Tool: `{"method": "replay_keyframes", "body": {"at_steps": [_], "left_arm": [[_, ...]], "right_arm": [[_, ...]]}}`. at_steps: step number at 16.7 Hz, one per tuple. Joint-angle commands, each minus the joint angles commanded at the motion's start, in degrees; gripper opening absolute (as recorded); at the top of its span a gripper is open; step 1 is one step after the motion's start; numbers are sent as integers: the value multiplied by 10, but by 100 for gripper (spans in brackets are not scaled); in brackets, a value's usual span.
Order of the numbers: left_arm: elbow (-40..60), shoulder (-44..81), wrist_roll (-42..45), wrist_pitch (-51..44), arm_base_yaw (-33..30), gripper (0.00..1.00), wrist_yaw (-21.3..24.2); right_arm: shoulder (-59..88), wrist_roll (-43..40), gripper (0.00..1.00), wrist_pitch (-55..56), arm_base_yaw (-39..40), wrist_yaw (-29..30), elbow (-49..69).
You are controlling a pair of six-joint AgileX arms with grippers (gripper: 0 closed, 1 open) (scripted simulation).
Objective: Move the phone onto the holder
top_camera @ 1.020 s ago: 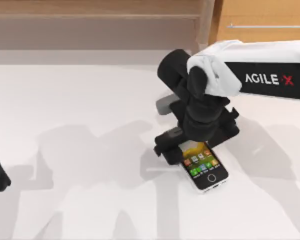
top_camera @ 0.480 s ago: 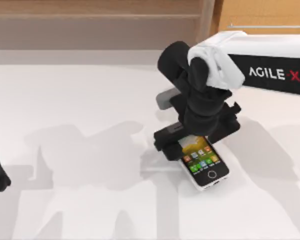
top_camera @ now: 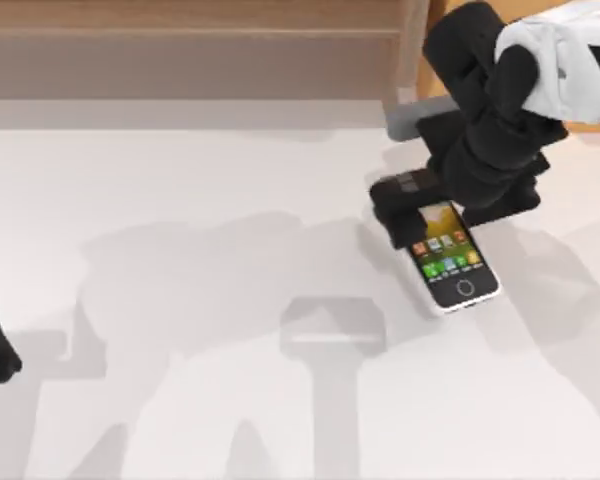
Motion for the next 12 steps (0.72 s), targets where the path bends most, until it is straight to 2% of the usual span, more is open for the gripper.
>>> {"method": "replay_keyframes", "body": {"at_steps": [4, 12], "left_arm": [[0, 0, 0, 0, 0, 100, 0], [0, 0, 0, 0, 0, 100, 0]], "right_arm": [[-119, -46, 0, 79, -139, -54, -62], [-283, -113, 0, 228, -353, -150, -192]]}}
